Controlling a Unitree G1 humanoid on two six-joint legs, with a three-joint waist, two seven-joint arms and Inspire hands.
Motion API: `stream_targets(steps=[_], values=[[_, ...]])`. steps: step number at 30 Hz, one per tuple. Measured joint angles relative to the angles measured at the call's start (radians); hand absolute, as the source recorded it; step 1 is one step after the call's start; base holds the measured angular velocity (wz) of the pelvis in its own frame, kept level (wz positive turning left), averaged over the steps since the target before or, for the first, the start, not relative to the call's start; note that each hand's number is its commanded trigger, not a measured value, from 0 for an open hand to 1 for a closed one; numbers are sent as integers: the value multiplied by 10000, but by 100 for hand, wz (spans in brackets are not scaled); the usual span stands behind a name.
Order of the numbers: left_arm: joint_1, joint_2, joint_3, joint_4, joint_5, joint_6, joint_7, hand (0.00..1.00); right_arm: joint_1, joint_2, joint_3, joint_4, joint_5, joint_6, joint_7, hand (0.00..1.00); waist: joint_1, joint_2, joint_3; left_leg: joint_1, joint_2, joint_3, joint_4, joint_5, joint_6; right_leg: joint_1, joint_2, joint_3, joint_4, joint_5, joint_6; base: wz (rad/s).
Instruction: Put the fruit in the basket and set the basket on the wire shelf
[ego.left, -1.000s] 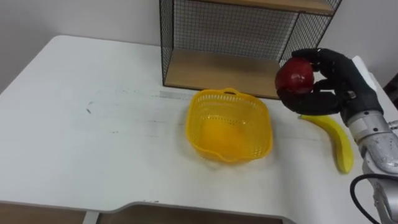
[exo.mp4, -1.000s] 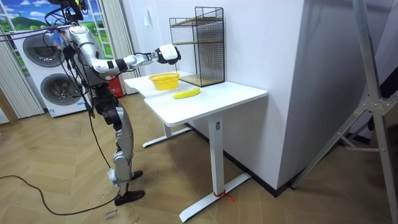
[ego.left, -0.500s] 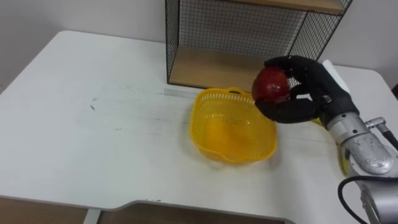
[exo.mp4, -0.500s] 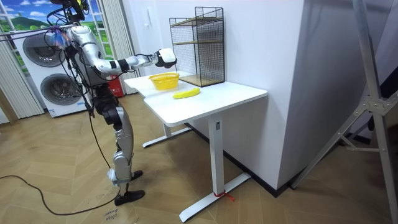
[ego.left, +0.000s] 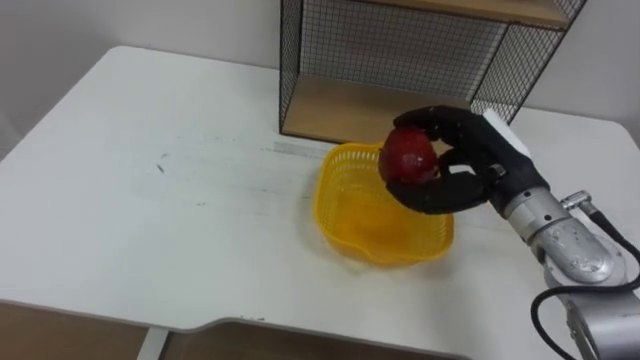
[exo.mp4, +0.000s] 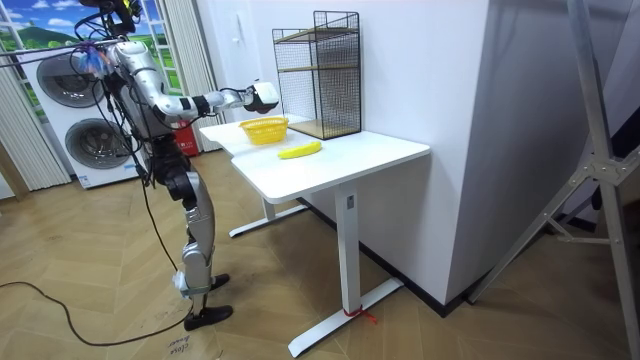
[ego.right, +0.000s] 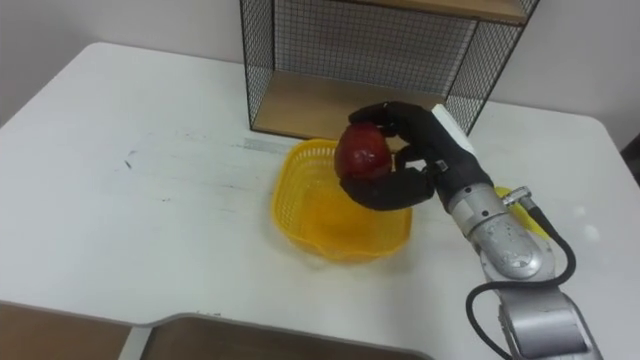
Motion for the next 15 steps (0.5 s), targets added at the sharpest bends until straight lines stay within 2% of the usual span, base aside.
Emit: stream_targets(steps=[15], values=[[-10,-7,-197,7,6,5,10,0,45,161,89,298,30,76,2,0,-8,36,24,-50,5,-24,79,-1,-1,-3,8,-24,0,1,-1,1]])
